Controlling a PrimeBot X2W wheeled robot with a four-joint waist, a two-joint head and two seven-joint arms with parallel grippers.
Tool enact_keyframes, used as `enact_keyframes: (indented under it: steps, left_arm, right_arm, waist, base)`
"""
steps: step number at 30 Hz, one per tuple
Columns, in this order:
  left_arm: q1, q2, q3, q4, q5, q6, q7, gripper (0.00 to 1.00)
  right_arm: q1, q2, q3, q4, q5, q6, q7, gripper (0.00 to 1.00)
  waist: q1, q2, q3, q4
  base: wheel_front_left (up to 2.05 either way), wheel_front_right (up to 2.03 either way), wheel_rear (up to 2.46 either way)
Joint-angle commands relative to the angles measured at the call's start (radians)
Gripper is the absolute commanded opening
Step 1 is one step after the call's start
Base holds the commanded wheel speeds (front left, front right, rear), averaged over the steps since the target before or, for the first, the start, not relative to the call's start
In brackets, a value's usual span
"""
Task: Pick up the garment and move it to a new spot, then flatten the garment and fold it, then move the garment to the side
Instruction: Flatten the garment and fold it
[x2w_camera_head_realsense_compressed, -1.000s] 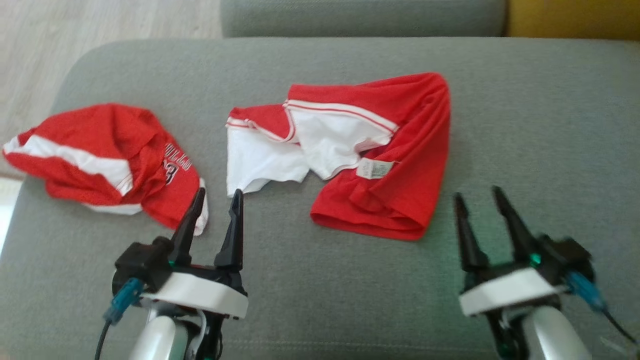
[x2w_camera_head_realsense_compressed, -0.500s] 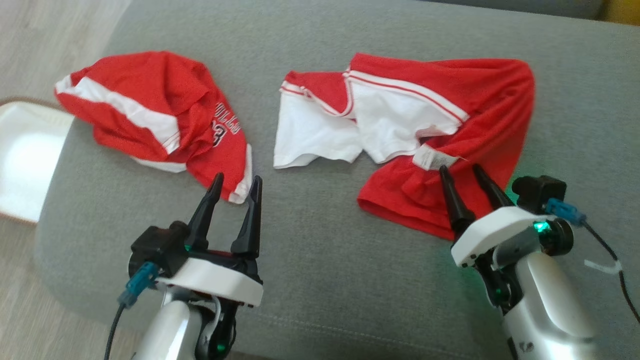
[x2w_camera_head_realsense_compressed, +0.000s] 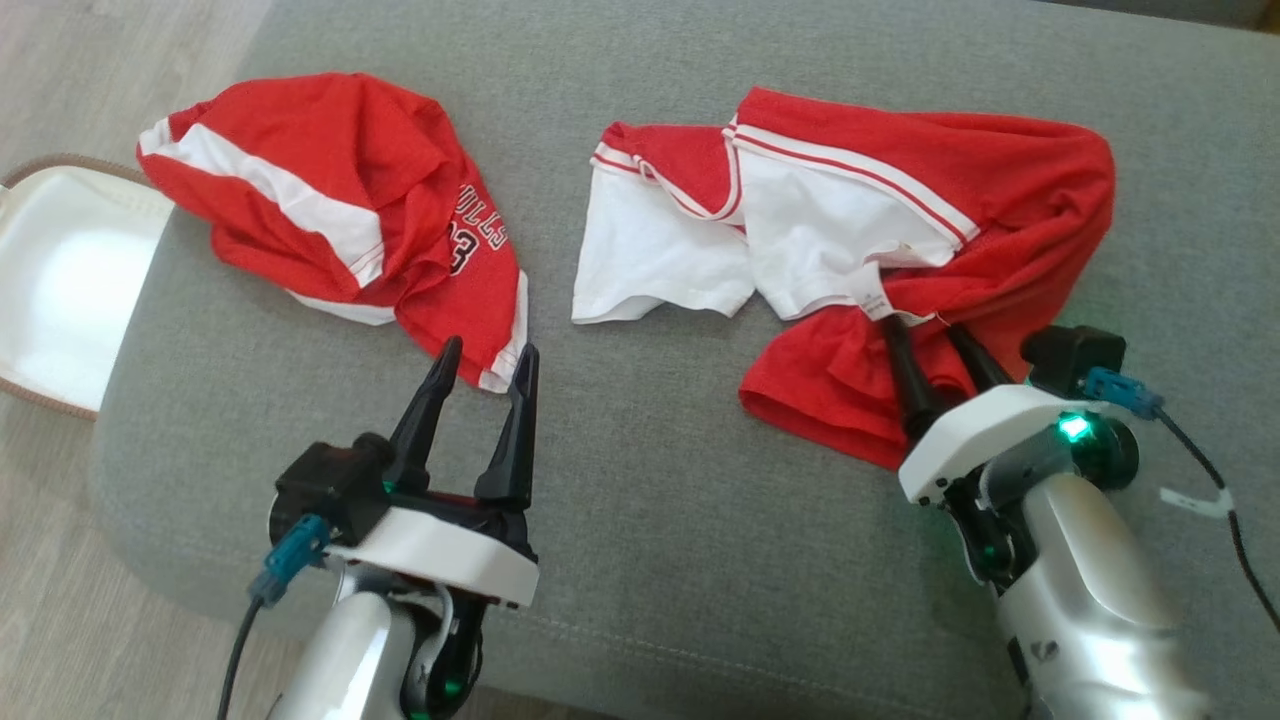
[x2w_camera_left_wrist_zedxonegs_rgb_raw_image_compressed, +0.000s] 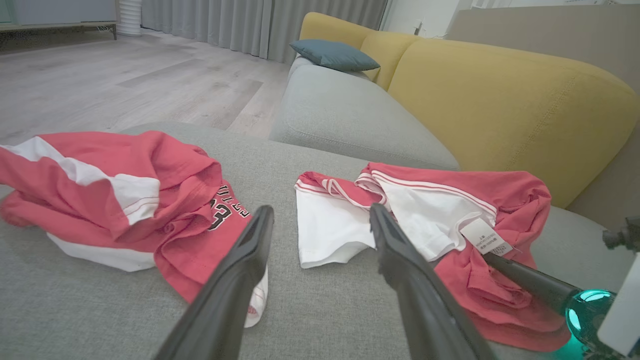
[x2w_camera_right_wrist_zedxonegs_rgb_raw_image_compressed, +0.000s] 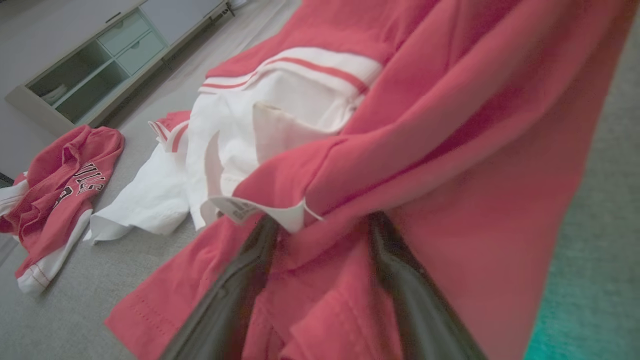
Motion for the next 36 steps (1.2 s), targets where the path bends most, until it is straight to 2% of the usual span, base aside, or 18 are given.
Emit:
enact_keyframes:
  steps: [1,6,11,15,20,24,27,32,35,36]
  left_arm:
    - [-0.033,0.003,0.035,-0.030,-0.004,0.007,-0.012,1.00]
    - [-0.032,0.003,0.047,-0.027,0.001,0.007,-0.012,1.00]
    - [-0.021,0.003,0.060,-0.028,0.006,0.003,-0.012,1.00]
    - [-0.009,0.003,0.068,-0.030,0.008,0.004,-0.012,1.00]
    - [0.009,0.003,0.078,-0.033,0.010,0.006,-0.012,1.00]
    - [0.015,0.003,0.079,-0.034,0.013,0.003,-0.012,1.00]
    - [0.009,0.003,0.075,-0.036,0.013,0.000,-0.012,1.00]
    - [-0.005,0.003,0.067,-0.037,0.011,-0.007,-0.012,1.00]
    - [-0.008,0.003,0.063,-0.034,0.010,-0.008,-0.012,1.00]
    - [-0.011,0.003,0.060,-0.031,0.010,-0.009,-0.012,1.00]
  right_arm:
    - [-0.038,-0.001,0.029,-0.025,-0.008,-0.001,-0.016,0.00]
    - [-0.043,-0.001,0.025,-0.013,-0.038,-0.001,-0.054,0.00]
    - [-0.019,-0.001,-0.025,-0.048,-0.084,-0.001,-0.055,0.00]
    - [0.017,-0.001,-0.110,-0.115,-0.154,-0.001,-0.015,0.00]
    - [0.055,-0.012,-0.226,-0.253,-0.255,-0.001,0.088,0.00]
    - [0.051,-0.078,-0.288,-0.346,-0.300,-0.001,0.191,0.00]
    - [0.030,-0.164,-0.304,-0.382,-0.339,-0.001,0.244,0.00]
    - [-0.024,-0.286,-0.313,-0.354,-0.369,-0.001,0.306,0.00]
    - [-0.046,-0.325,-0.317,-0.322,-0.384,-0.001,0.326,0.04]
    - [-0.070,-0.358,-0.329,-0.290,-0.420,-0.001,0.318,1.00]
  waist:
    - [0.0000,0.0000,-0.002,-0.006]
    - [0.0000,0.0000,-0.021,-0.040]
    - [0.0000,0.0000,-0.054,-0.090]
    - [0.0000,0.0000,-0.084,-0.127]
    - [0.0000,0.0000,-0.112,-0.161]
    - [0.0000,0.0000,-0.118,-0.172]
    - [0.0000,0.0000,-0.108,-0.168]
    - [0.0000,0.0000,-0.085,-0.144]
    - [0.0000,0.0000,-0.077,-0.132]
    - [0.0000,0.0000,-0.071,-0.121]
  base:
    - [0.00,0.00,0.00]
    - [0.00,0.00,0.00]
    - [0.00,0.00,0.00]
    - [0.00,0.00,0.00]
    - [0.00,0.00,0.00]
    - [0.00,0.00,0.00]
    - [0.00,0.00,0.00]
    - [0.00,0.00,0.00]
    - [0.00,0.00,0.00]
    - [0.00,0.00,0.00]
